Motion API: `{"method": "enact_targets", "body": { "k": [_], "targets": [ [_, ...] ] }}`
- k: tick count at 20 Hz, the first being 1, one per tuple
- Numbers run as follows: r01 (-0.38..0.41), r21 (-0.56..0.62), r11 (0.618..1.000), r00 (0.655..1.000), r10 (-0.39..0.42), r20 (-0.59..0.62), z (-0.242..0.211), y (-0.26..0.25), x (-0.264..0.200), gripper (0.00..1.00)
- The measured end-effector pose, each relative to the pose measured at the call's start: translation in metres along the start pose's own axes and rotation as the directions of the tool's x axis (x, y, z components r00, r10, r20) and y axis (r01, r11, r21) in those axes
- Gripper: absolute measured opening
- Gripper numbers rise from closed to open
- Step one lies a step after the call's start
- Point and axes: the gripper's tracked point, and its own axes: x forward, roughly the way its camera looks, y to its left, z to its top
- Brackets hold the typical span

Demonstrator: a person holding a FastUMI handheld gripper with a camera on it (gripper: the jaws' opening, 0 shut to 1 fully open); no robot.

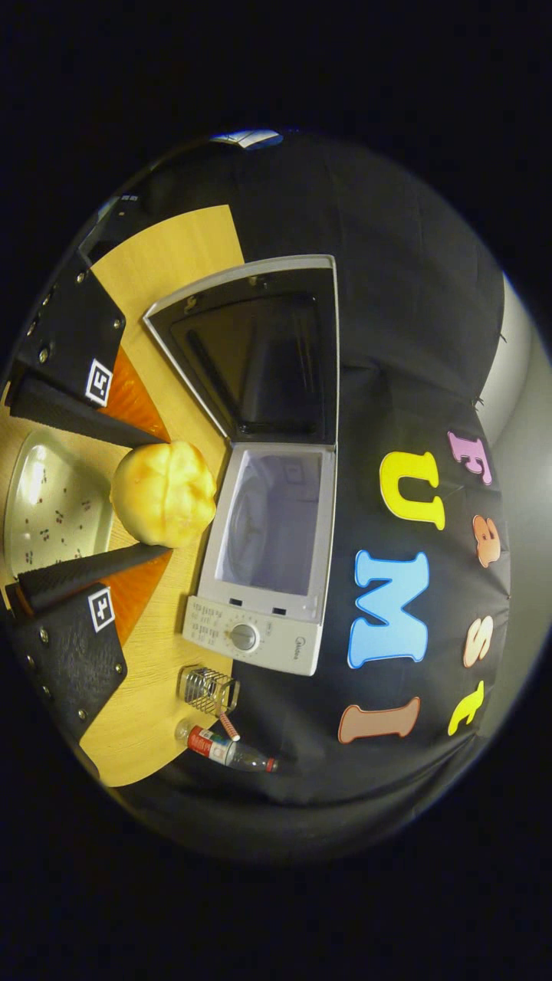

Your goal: Open the microwave, put the food inside, and close the microwave door.

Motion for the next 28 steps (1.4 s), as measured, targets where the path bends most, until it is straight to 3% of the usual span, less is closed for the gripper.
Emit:
{"method": "enact_targets", "body": {
  "k": [7,12,15,20,22,24,28],
  "targets": [
    [-0.001,0.03,1.0,1.0,0.0,0.015,0.055,0.012,0.079,0.71],
    [0.001,0.235,0.972,1.0,0.006,-0.03,0.069,0.023,0.144,0.71],
    [0.061,0.273,0.96,0.997,-0.07,0.026,0.085,0.01,0.185,0.71],
    [0.116,0.421,0.9,0.992,-0.129,0.002,0.077,-0.005,0.255,0.71],
    [0.179,0.45,0.875,0.982,-0.188,-0.024,0.066,-0.02,0.281,0.71],
    [0.236,0.5,0.833,0.968,-0.248,-0.043,0.057,-0.036,0.303,0.71],
    [0.269,0.603,0.751,0.957,-0.281,-0.077,0.04,-0.048,0.338,0.71]
  ]
}}
